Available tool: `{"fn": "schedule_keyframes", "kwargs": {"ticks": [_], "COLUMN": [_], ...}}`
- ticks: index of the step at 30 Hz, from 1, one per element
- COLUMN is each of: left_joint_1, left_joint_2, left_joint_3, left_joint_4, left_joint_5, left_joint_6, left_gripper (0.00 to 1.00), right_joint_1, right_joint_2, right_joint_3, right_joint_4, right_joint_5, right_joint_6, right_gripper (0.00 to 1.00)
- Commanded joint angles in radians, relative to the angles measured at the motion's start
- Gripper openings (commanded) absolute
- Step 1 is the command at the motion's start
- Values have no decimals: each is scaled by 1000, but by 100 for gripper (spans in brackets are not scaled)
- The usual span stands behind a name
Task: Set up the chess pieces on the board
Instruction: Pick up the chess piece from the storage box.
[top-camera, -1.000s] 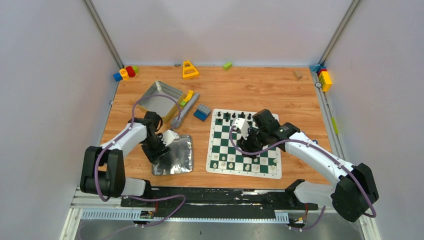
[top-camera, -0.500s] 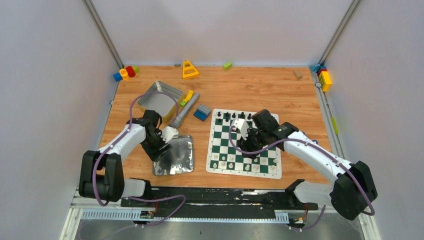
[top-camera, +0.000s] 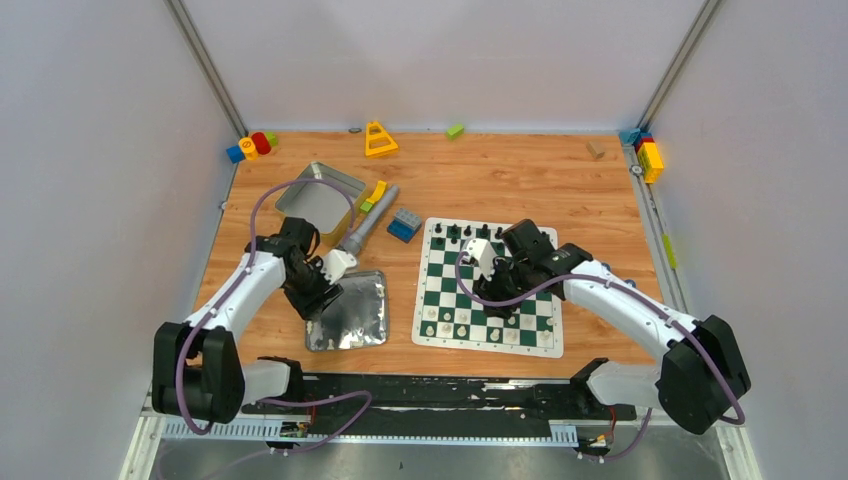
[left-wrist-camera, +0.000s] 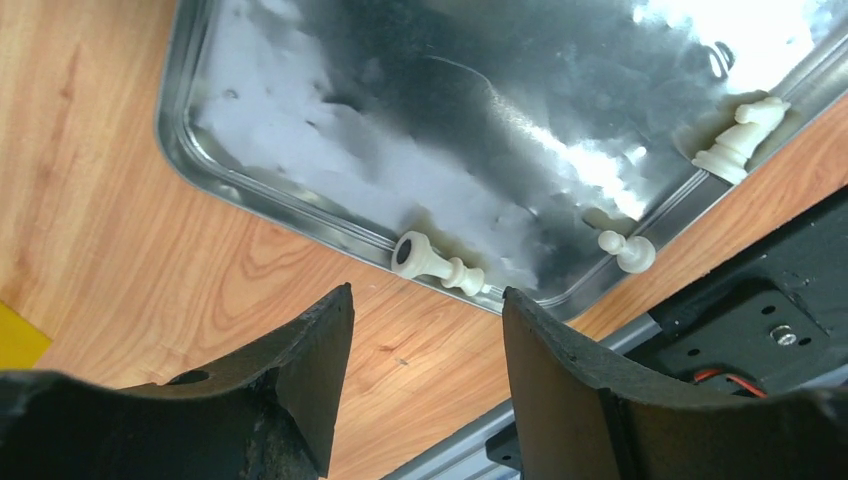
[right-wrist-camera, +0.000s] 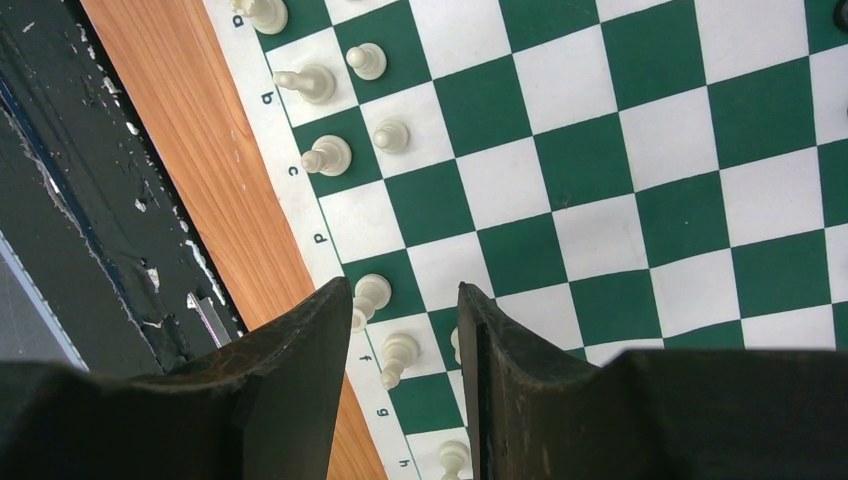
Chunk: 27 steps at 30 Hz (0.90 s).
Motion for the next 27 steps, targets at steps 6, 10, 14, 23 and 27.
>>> {"fn": "schedule_keyframes", "kwargs": {"ticks": [6, 10, 14, 23, 27], "left_joint_1": [5, 5, 5, 5, 5], "left_joint_2": [80, 95, 113, 151, 172], "left_joint_3": [-9, -14, -21, -34, -40], "left_joint_4": [-17, -19, -9, 5, 21], "left_joint_5": [39, 44, 41, 46, 45], "left_joint_6": [62, 75, 80, 95, 94], "left_gripper": [61, 59, 59, 56, 54], "right_joint_1": [-1, -1, 0, 0, 1], "right_joint_2": [14, 22, 28, 35, 33], "right_joint_3": [5, 6, 8, 8, 6], "right_joint_4": [23, 22, 22, 20, 19], "right_joint_5": [-7, -8, -8, -7, -8], "right_joint_6": [9, 9, 12, 11, 12], "right_gripper": [44, 44, 44, 44, 44]}}
